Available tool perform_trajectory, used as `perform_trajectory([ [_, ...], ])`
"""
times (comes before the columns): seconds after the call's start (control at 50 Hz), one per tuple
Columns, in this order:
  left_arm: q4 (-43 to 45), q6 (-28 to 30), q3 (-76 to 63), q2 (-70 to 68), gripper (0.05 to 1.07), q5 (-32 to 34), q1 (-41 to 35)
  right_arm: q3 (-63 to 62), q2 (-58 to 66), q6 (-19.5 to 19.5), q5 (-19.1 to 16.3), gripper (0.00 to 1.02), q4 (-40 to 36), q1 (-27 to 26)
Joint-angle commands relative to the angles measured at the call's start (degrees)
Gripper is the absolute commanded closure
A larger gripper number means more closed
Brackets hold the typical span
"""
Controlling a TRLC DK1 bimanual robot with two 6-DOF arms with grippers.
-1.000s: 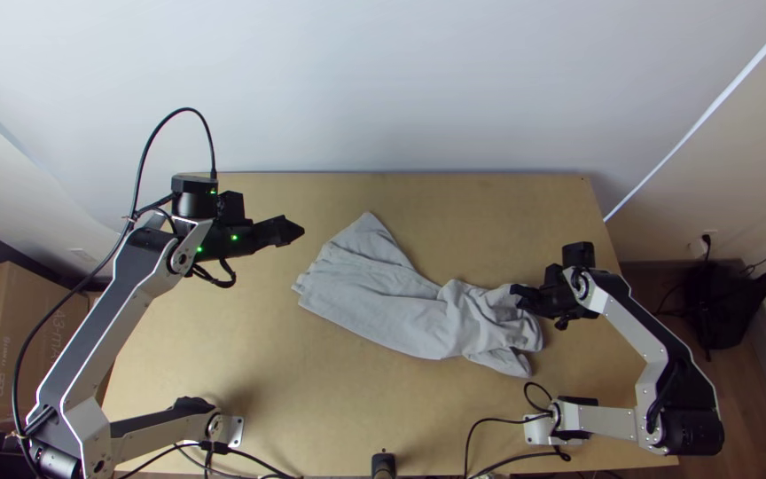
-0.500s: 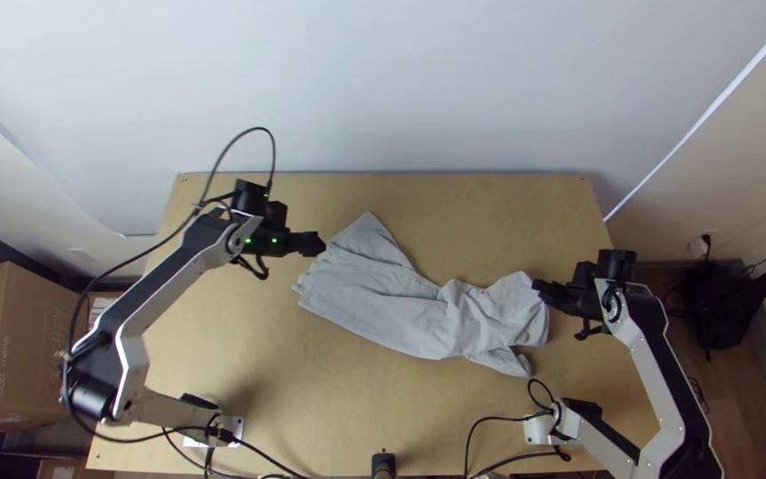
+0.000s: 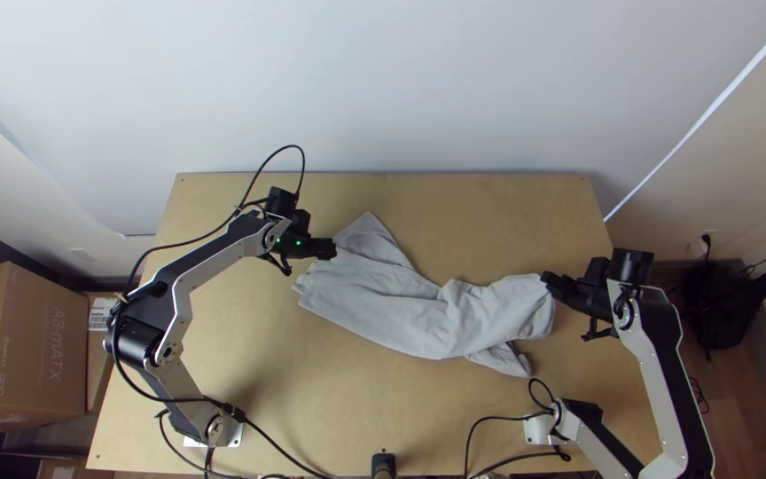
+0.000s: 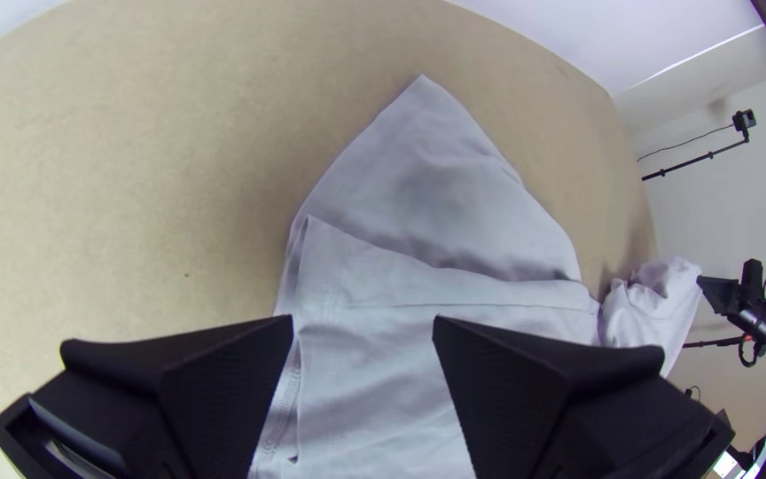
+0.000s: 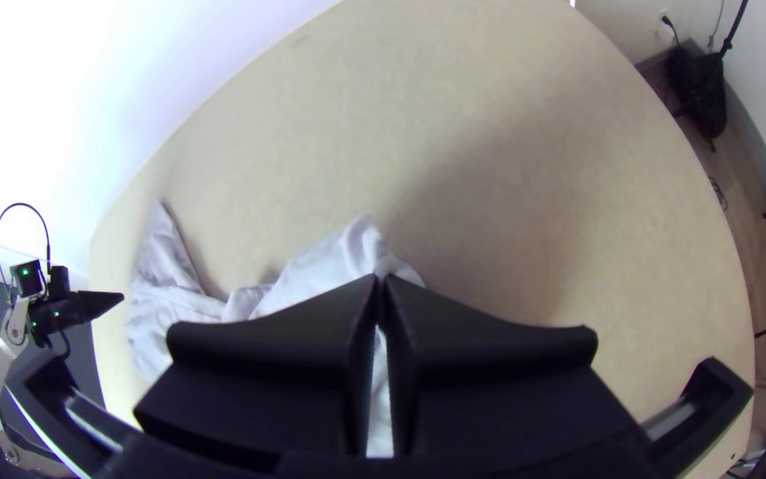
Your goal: Fold the t-shirt
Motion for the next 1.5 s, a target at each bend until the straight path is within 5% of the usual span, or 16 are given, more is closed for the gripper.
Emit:
perform_trajectory([
  [0.0, 1.5, 0.4, 1.6, 2.0, 0.37, -0.4, -0.1, 1.4, -1.1, 2.5, -0.5, 1.00, -0.1, -0.4],
  [0.28, 2.1, 0.7, 1.6, 4.2, 0.40, -2.9, -0.7, 1.5, -1.9, 3.8, -0.5, 1.00, 0.4, -0.4],
  [0.42, 3.0, 0.3, 1.5, 4.9, 0.50, -3.3, -1.6, 1.5, -1.9, 3.9, -0.5, 1.00, 0.5, -0.4],
  [0.62, 4.8, -0.2, 0.6, 5.1, 0.87, -3.3, -3.0, 1.4, -1.9, 3.9, -0.5, 1.00, 0.7, -0.5],
  [0.68, 6.3, -0.4, 0.4, 4.9, 1.05, -3.5, -3.0, 1.4, -1.9, 3.9, -0.5, 1.00, 0.9, -0.5],
  [1.14, 1.0, -2.6, 5.6, -17.2, 1.05, -5.0, 7.3, 9.8, -2.0, 3.3, 0.8, 1.00, 6.5, -2.1],
  [1.48, -5.9, -0.8, 21.6, -29.3, 1.05, -7.1, 16.6, 30.1, 7.2, 2.8, 3.2, 1.00, 15.6, 8.4],
])
